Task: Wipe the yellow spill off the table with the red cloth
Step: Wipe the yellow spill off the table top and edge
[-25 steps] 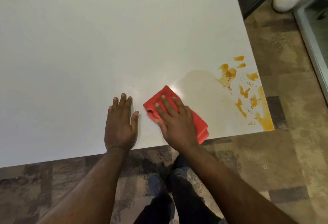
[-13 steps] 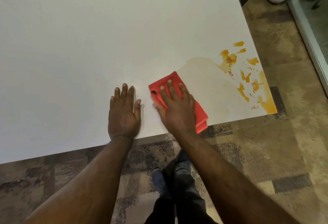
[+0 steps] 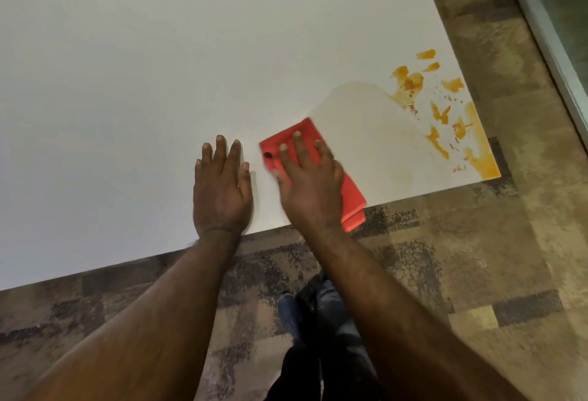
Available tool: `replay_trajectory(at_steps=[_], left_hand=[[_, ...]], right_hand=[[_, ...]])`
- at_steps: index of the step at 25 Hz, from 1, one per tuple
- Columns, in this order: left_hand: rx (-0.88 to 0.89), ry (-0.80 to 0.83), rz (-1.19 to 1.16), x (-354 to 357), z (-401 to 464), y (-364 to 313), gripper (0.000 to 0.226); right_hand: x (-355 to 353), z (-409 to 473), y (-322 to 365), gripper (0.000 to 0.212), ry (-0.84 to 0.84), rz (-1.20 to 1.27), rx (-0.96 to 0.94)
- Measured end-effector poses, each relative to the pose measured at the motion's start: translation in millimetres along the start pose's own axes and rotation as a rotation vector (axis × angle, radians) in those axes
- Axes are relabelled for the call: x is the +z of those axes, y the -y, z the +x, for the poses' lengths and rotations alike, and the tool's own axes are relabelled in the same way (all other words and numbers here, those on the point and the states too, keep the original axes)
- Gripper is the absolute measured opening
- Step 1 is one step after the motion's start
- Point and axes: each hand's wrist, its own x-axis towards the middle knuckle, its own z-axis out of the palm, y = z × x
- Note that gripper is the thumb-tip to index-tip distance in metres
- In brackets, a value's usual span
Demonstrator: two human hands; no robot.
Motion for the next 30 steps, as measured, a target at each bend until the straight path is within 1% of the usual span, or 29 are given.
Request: replay_trajectory(at_steps=[2,4,5,7,9,10,12,15,17,18,19,22,23,25,27,30], left_hand=[[0.005,-0.008,-0.005,0,0,0,0.053],[0.006,-0.01,-0.009,1,-1,0,0.052],[0.006,-0.007,-0.009,1,-1,0,0.051],[0.007,-0.006,-0.003,2,0,1,0.051],[0.006,-0.007,0.002,2,0,2,0.051],[0.008,-0.004,0.003,2,0,2,0.051],[0.012,0.003,0.01,1,0,2,0.052],[0.011,-0.001,0.024,0,0,1,0.054],[0.015,-0.007,0.036,0,-1,1,0.054],[0.015,-0.007,0.037,0,-1,0,0.054],[0.017,-0.008,0.035,1,0,1,0.053],[0.018,-0.011,0.018,2,1,2,0.052],[0.017,-0.011,0.018,3,0,2,0.052],[0.022,-0.008,0.021,2,-1,2,0.052],[0.027,-0.007,0.017,1,-1,2,0.053],[0.03,-0.021,0.018,1,-2,2,0.054]], right_hand=[[4,-26,-5,0.05,0.008,-0.02,-0.116],[3,-43,-29,0.05,-0.032,-0.019,-0.134],[-1,-43,-43,0.049,-0.05,-0.019,-0.085],[-10,-26,-66,0.048,-0.077,-0.02,0.074],[-15,2,-71,0.048,-0.133,-0.034,0.199],[-15,10,-64,0.049,-0.143,-0.043,0.226],[-8,11,-40,0.049,-0.123,-0.026,0.187],[9,-27,-7,0.05,-0.092,-0.012,-0.023],[12,-46,-14,0.05,-0.089,-0.021,-0.14],[8,-47,-26,0.05,-0.095,-0.023,-0.164],[2,-46,-40,0.049,-0.103,-0.026,-0.142],[-17,-19,-78,0.045,-0.109,-0.046,0.09],[-21,-4,-84,0.044,-0.126,-0.052,0.149],[-24,21,-78,0.046,-0.142,-0.059,0.198],[-20,34,-52,0.049,-0.088,-0.037,0.17],[-4,19,-13,0.05,-0.003,-0.031,-0.02]])
